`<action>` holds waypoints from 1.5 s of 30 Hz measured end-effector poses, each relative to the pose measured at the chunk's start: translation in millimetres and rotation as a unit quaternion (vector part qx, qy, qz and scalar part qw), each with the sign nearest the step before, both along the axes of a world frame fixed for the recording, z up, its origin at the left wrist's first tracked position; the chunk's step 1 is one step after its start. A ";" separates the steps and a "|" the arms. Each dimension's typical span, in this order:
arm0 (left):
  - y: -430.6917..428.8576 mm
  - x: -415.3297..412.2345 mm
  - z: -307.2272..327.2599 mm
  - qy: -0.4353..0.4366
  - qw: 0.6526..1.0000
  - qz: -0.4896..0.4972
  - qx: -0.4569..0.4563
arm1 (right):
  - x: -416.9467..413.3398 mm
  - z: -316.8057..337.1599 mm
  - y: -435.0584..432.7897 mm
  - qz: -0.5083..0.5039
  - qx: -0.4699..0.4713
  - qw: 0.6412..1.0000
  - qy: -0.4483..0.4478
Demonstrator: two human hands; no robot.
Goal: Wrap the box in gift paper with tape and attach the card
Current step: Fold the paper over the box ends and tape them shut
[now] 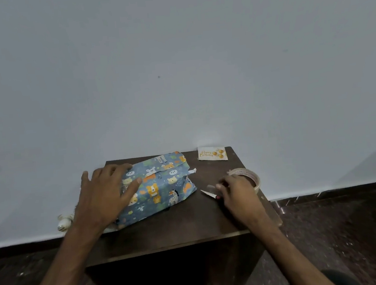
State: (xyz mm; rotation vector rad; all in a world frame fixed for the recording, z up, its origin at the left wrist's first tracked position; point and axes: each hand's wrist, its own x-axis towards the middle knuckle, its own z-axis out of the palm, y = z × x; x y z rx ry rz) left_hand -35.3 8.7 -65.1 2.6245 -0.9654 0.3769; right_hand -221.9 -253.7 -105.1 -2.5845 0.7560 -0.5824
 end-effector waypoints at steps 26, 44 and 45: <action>5.4 -12.8 2.9 -0.119 0.993 -0.020 0.017 | 76.5 68.6 85.5 0.125 -0.031 0.970 -0.208; 0.7 -22.1 -0.6 -0.023 1.000 0.010 -0.010 | 113.0 108.9 109.9 0.263 -0.274 0.914 0.143; 0.9 -22.1 -1.2 -0.020 1.000 0.011 -0.013 | 112.7 111.5 111.5 0.264 -0.283 0.909 0.153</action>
